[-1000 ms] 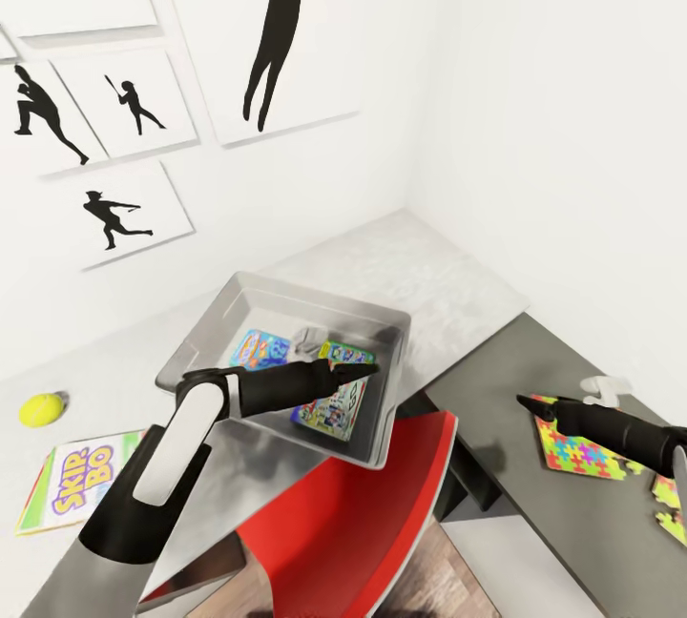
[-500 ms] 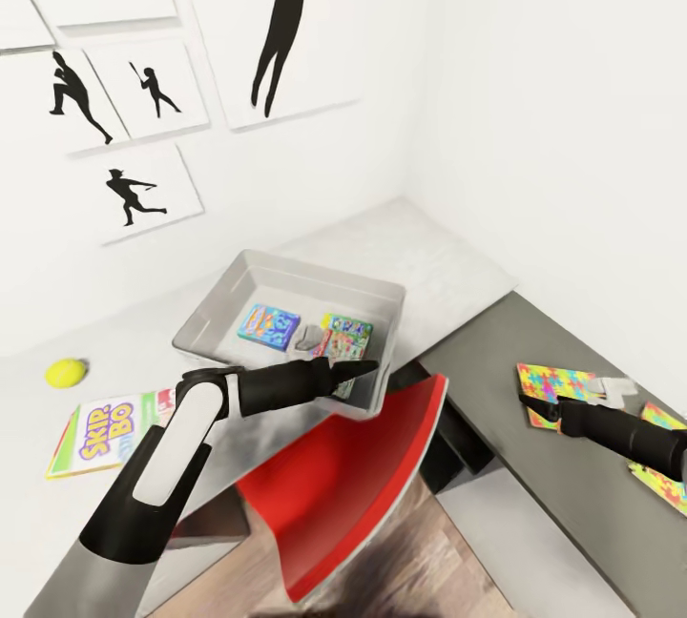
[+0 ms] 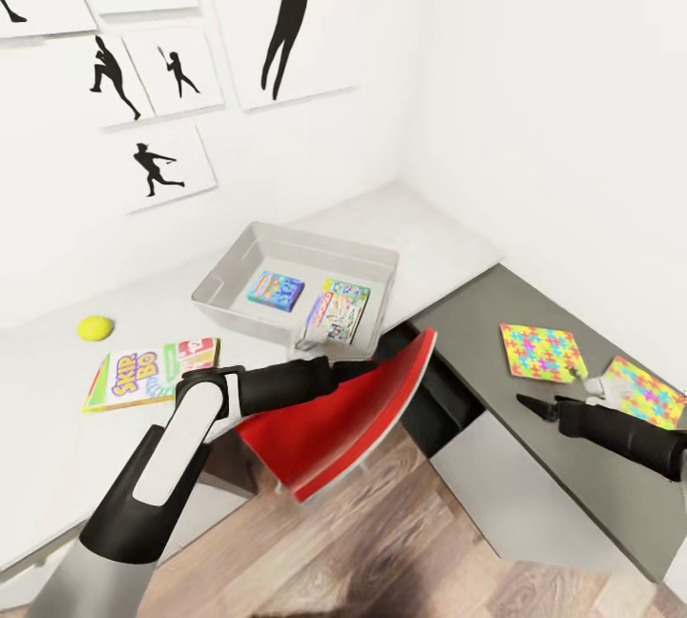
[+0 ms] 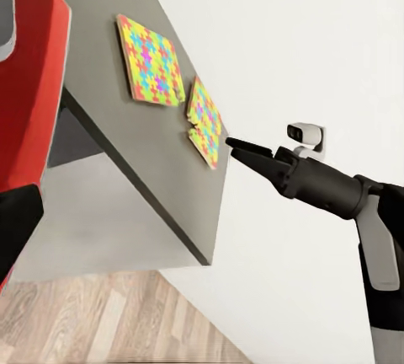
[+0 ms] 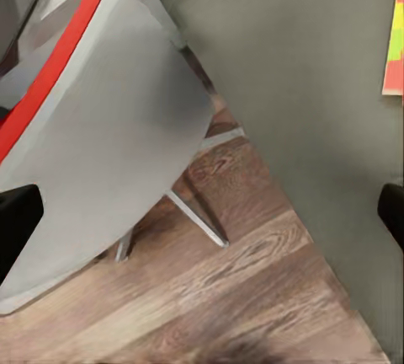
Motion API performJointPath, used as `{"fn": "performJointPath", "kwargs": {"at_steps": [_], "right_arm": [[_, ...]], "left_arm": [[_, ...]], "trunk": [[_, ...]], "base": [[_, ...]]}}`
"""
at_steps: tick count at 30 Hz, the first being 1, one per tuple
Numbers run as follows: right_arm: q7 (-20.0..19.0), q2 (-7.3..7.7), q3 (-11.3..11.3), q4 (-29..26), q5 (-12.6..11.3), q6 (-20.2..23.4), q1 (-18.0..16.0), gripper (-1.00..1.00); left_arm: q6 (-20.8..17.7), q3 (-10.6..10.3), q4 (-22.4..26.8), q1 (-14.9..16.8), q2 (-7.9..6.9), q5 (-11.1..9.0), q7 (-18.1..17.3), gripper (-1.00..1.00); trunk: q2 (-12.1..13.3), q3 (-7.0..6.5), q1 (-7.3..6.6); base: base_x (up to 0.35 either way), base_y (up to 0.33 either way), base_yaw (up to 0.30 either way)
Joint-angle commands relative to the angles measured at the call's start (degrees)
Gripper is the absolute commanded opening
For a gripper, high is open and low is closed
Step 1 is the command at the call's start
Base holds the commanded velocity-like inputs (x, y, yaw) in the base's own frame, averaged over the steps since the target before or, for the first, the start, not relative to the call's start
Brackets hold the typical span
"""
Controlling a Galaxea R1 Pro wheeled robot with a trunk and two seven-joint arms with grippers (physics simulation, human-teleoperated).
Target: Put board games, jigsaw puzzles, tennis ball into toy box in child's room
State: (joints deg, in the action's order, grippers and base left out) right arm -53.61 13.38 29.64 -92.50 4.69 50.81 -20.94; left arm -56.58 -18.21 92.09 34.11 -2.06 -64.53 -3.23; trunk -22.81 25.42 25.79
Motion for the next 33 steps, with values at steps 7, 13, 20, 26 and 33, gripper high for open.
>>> {"fn": "performJointPath", "kwargs": {"at_steps": [7,13,20,26,33], "right_arm": [[-0.6,-0.22,-0.1,-0.1,0.5,0.3,-0.1,1.00],[-0.6,-0.29,-0.1,-0.1,0.5,0.3,-0.1,1.00],[-0.6,-0.35,0.0,-0.1,0.5,0.4,-0.1,1.00],[-0.5,-0.26,0.1,-0.1,0.5,0.4,-0.1,1.00],[-0.5,-0.14,0.2,-0.1,0.5,0.4,-0.1,1.00]], "left_arm": [[0.0,1.1,0.0,-0.3,-0.20,0.4,-0.3,1.00],[0.0,3.5,0.0,-0.9,-0.32,0.4,-0.3,1.00],[0.0,9.1,0.0,-3.4,-1.26,0.4,-0.7,1.00],[0.1,12.4,-0.1,-4.8,-2.03,0.4,-0.9,1.00],[0.2,13.9,-0.1,-5.3,-2.33,0.4,-0.9,1.00]], "trunk": [[-0.1,0.09,-0.01],[-0.1,0.09,-0.01],[-0.1,0.09,-0.01],[-0.1,0.09,-0.01],[-0.1,0.09,-0.01]], "base": [[-0.336,0.010,0.000],[-0.241,0.046,0.019],[-0.096,0.021,0.160],[-0.036,0.008,0.245],[-0.015,0.003,0.275]]}}
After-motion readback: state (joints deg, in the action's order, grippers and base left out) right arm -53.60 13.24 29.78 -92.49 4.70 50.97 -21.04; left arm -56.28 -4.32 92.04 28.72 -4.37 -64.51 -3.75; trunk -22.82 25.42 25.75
